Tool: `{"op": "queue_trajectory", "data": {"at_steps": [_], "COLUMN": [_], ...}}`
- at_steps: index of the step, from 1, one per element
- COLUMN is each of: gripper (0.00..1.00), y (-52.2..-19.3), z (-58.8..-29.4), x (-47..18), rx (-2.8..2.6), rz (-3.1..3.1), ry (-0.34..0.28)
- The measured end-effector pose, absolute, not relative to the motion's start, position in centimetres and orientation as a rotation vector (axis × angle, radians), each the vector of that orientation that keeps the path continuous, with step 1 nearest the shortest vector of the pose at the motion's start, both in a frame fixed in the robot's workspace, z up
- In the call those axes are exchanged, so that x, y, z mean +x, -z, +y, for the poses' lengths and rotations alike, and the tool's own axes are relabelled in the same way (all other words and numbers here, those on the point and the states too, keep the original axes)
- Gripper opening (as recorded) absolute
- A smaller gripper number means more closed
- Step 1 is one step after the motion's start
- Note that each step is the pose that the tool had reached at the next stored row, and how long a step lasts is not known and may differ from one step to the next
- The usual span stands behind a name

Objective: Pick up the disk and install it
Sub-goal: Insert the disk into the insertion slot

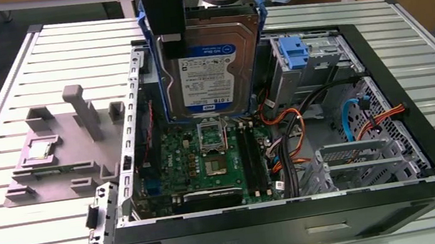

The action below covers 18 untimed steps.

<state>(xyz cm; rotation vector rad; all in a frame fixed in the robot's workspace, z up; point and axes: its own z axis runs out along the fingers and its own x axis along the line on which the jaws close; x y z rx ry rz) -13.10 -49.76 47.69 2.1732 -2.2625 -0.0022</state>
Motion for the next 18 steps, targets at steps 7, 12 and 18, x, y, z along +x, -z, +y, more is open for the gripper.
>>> {"op": "queue_trajectory", "data": {"at_steps": [7,12,18], "gripper": [0.37,0.37,0.37], "y": [-47.68,-47.68,-47.67], "z": [-50.56,-50.63,-50.63], "x": [-13.10,-13.07,-12.53], "rx": [2.172,2.172,2.172], "rz": [-2.262,-2.261,-2.261], "ry": [0.000,-0.001,-0.001]}}
